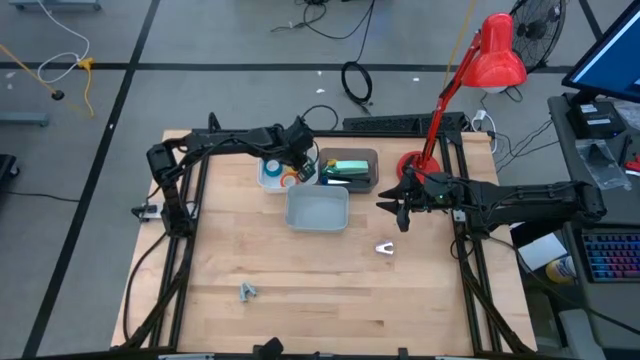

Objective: Pick and place Stapler, Stapler remover, tape
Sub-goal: Put the green tape into the white bin, then put the light blue staple remover into the gray bin

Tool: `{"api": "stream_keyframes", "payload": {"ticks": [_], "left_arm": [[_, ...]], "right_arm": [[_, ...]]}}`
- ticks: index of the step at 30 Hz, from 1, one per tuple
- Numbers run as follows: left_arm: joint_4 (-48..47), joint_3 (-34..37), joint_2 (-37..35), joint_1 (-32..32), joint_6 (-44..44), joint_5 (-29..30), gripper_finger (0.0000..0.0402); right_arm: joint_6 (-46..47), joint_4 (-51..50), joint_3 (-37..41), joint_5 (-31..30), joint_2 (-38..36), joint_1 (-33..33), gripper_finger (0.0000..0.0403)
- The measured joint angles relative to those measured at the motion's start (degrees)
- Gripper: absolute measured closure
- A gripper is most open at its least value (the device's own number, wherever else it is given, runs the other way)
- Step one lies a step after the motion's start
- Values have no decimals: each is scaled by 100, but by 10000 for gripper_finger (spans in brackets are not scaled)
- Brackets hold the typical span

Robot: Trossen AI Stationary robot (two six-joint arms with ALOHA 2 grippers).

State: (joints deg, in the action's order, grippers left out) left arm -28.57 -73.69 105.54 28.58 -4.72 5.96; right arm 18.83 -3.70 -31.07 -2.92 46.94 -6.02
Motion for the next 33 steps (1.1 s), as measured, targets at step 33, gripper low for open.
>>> {"api": "stream_keyframes", "payload": {"ticks": [33], "left_arm": [[-2295, -192, -2066, -967, -1306, -739, 222]], "right_arm": [[-30, 24, 2, -2, 2, 0, 264]]}}
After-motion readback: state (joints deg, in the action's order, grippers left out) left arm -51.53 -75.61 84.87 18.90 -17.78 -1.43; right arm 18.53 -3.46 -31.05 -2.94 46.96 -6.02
